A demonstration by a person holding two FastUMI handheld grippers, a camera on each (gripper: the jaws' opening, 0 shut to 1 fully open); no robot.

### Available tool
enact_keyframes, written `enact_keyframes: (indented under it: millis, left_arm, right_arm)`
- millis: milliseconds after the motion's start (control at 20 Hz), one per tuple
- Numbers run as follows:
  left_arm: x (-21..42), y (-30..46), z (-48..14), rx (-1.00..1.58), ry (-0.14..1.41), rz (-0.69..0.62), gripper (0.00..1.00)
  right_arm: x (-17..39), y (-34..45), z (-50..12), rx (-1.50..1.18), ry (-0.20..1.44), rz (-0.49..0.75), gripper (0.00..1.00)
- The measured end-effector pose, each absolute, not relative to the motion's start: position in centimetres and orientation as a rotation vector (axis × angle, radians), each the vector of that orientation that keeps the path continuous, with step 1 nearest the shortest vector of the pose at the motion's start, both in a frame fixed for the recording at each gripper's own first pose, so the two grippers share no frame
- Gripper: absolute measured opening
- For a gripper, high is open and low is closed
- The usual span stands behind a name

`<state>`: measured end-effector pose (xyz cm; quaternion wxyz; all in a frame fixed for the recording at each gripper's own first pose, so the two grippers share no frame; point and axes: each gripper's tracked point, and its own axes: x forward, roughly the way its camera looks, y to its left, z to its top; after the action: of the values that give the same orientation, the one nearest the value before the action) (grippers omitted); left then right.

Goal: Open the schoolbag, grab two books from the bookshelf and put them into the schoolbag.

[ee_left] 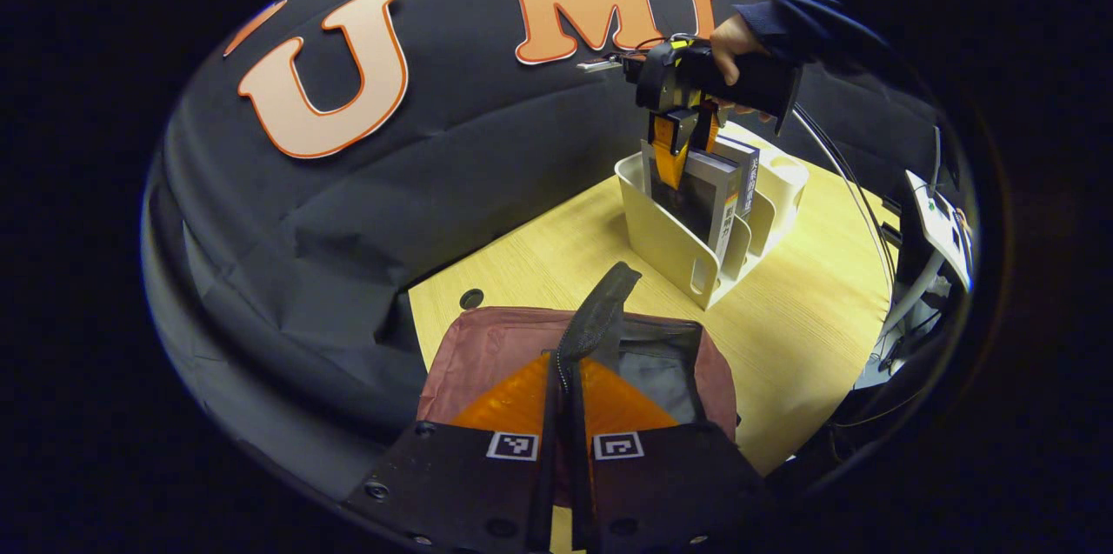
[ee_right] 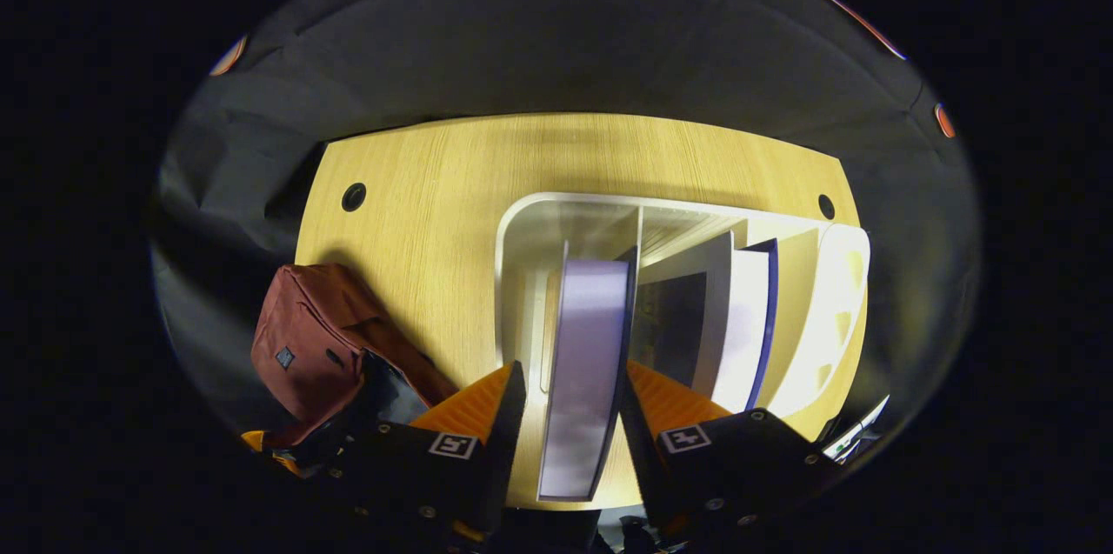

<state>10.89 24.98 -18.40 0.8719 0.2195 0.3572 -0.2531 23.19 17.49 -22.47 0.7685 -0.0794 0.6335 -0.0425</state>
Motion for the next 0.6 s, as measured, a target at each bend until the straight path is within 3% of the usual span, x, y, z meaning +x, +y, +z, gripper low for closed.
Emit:
enact_keyframes:
  millis: [50, 100, 200, 250, 450, 500, 550, 600]
  left_arm:
    - [10.9, 24.9, -18.3, 0.46, 0.742, -0.529, 0.09]
    - [10.7, 24.9, -18.4, 0.461, 0.744, -0.529, 0.09]
    - [10.6, 24.9, -18.4, 0.461, 0.744, -0.526, 0.09]
    - [10.6, 24.9, -18.3, 0.46, 0.742, -0.524, 0.09]
    - [10.1, 25.2, -18.3, 0.454, 0.74, -0.518, 0.09]
    - [10.1, 25.2, -18.4, 0.453, 0.744, -0.516, 0.09]
    - [10.0, 25.2, -18.4, 0.452, 0.742, -0.515, 0.09]
    - [10.0, 25.3, -18.4, 0.451, 0.743, -0.515, 0.09]
  right_arm:
    - [23.1, 17.2, -22.5, -0.176, 1.38, -0.101, 0.42]
    - [22.9, 17.3, -22.7, -0.169, 1.385, -0.101, 0.48]
    - [22.9, 17.6, -22.6, -0.158, 1.392, -0.111, 0.34]
    - [22.7, 17.7, -22.6, -0.155, 1.4, -0.115, 0.4]
    - [21.7, 17.9, -21.9, -0.17, 1.43, -0.1, 0.36]
    - [21.5, 17.9, -21.5, -0.166, 1.426, -0.111, 0.43]
    - [21.3, 17.6, -21.1, -0.168, 1.424, -0.121, 0.35]
    - [21.2, 17.3, -20.3, -0.167, 1.419, -0.128, 0.34]
